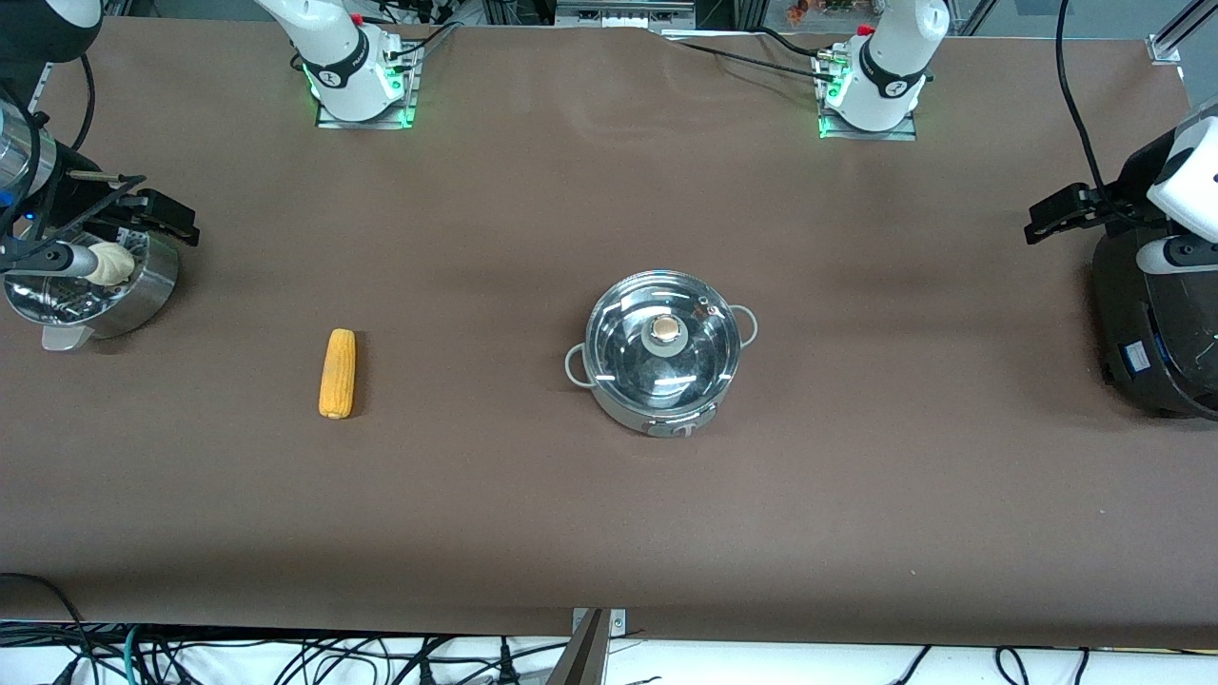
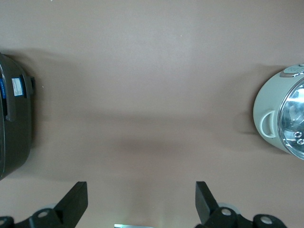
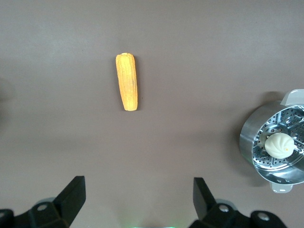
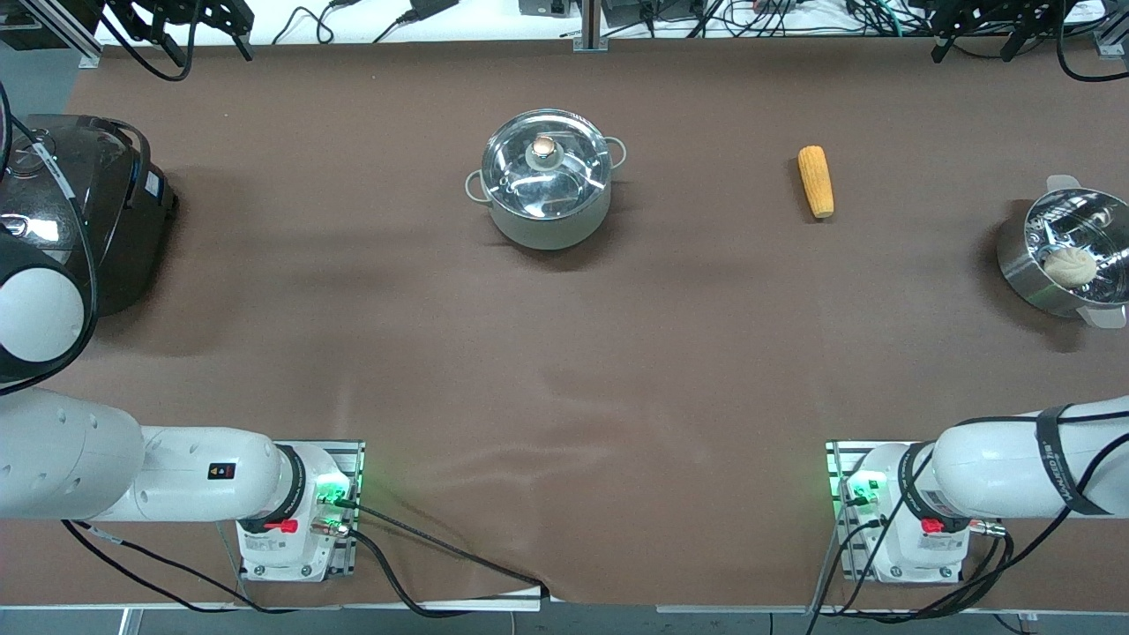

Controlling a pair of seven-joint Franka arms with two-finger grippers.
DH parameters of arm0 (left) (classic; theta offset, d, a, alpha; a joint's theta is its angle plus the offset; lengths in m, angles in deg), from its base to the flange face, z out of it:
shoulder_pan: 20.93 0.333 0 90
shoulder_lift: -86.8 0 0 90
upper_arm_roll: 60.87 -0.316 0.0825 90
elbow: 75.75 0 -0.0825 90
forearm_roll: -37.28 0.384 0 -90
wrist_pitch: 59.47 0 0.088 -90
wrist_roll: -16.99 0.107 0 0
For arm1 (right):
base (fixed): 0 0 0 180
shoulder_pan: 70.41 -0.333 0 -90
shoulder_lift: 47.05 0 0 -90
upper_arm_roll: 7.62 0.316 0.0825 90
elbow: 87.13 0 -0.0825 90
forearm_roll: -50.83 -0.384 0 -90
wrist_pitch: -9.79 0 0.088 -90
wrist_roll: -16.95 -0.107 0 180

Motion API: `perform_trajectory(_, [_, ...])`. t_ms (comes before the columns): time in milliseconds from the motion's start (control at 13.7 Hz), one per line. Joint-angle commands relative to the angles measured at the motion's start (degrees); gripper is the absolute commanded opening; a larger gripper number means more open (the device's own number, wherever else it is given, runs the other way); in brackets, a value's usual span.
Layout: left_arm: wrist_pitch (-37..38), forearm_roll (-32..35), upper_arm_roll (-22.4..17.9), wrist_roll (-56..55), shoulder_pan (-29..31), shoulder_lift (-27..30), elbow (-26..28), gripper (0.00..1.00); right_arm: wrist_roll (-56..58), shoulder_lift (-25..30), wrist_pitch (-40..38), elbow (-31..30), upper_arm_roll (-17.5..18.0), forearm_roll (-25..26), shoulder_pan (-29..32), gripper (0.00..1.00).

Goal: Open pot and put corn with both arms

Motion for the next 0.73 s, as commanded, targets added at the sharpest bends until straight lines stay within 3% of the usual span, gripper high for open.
perform_trajectory(0, [0.1, 0.6, 0.3, 1.2, 0.5, -0.3, -0.9, 1.0, 0.6, -0.7, -0.4, 1.7, 0.1, 0.5, -0.1, 1.0])
perform_trajectory(655, [0.1, 0.6, 0.3, 1.2, 0.5, -0.2, -0.9, 1.0, -0.2, -1.9, -0.1, 2.8, 0.1, 0.9, -0.1, 1.0])
